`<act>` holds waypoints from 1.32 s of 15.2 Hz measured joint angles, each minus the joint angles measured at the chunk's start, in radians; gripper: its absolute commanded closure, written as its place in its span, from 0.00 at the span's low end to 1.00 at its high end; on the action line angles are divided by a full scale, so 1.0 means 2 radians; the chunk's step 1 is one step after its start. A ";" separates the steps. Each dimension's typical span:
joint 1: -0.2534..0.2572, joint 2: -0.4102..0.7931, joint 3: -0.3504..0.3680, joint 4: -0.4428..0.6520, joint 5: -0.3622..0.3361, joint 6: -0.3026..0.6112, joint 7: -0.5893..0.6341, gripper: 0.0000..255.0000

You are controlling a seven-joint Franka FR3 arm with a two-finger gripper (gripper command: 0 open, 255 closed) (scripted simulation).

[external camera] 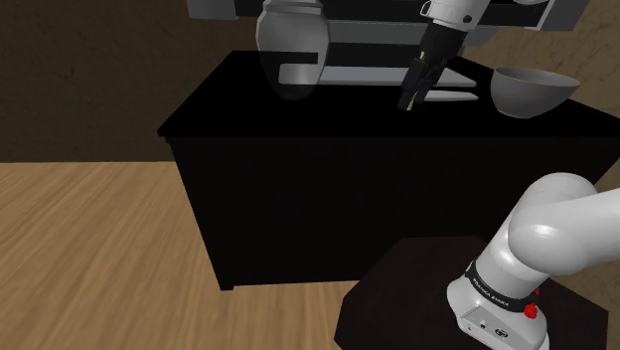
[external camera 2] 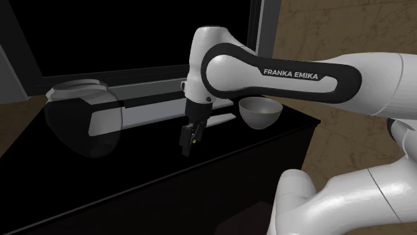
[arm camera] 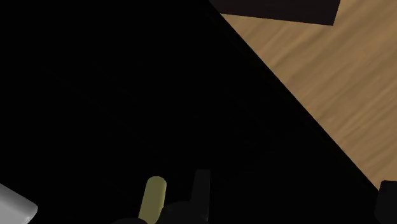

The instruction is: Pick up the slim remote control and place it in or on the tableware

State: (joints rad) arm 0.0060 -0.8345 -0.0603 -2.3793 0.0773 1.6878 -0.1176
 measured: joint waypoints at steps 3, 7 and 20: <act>0.002 -0.002 -0.018 0.001 -0.013 -0.008 -0.032 0.00; 0.010 0.005 -0.068 0.013 -0.053 -0.028 -0.131 0.00; 0.072 0.128 -0.250 0.149 -0.167 -0.054 -0.491 0.00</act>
State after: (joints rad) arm 0.1506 -0.5783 -0.5599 -2.0811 -0.2574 1.5788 -1.0994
